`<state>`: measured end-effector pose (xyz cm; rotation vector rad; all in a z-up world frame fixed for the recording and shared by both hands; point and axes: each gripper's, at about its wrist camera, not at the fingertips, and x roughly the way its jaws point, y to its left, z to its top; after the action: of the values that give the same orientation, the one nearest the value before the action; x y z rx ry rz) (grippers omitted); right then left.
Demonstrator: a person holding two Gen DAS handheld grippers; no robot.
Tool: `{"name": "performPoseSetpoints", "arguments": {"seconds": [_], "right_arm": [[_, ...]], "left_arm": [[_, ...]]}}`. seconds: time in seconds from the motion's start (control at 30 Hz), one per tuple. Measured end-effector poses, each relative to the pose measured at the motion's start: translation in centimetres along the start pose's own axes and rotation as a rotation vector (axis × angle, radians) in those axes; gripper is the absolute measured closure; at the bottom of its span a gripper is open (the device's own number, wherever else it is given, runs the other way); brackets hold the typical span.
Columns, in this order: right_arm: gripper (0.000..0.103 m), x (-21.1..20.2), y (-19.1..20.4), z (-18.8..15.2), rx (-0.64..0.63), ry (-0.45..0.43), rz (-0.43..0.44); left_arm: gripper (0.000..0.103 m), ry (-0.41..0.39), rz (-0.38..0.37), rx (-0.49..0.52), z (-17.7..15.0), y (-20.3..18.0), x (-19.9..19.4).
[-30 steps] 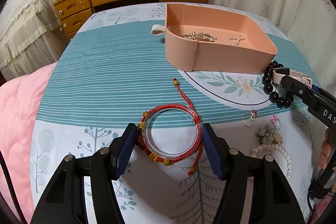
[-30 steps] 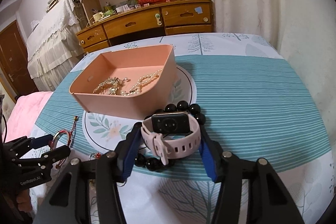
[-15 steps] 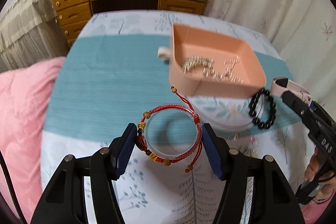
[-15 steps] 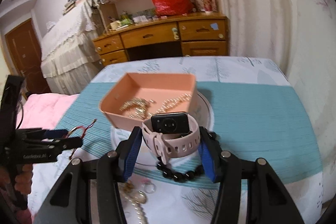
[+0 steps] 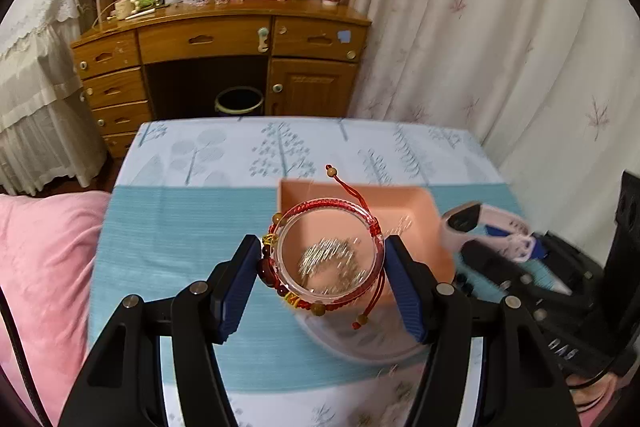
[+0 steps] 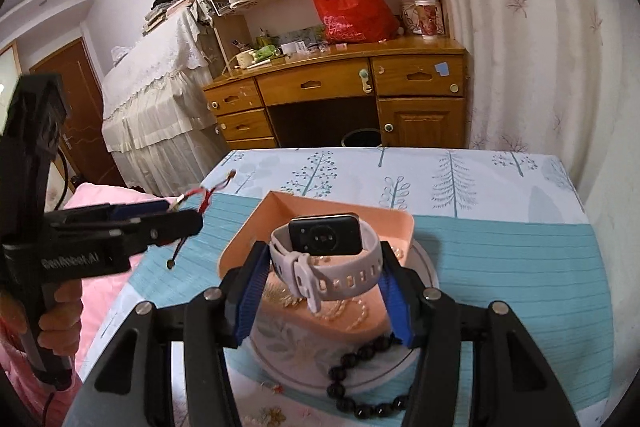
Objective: Organize jewelry
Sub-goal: 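Lower the red bracelet and watch into the pink tray and open both tools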
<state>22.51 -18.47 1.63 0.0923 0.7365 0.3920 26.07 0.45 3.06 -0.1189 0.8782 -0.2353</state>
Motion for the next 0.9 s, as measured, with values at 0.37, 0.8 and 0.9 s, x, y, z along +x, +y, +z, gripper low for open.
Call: {"name": "performPoseSetpoints", "arguments": {"seconds": [0.37,0.8,0.9], "right_arm": [[0.041,3.1,-1.0,0.0,-0.003,0.09,-0.026],[0.04,2.8,-0.2,-0.2,-0.048,0.106,-0.043],[0.04,2.5,-0.4,-0.2,-0.05,0.11,-0.058]], "left_arm": [[0.038,0.051,-0.018,-0.028,1.3,-0.5,4.4],[0.029,0.053,0.029,-0.026,0.8,0.0,4.4],[0.029,0.05,0.036,-0.021,0.8,-0.2,4.2]]}}
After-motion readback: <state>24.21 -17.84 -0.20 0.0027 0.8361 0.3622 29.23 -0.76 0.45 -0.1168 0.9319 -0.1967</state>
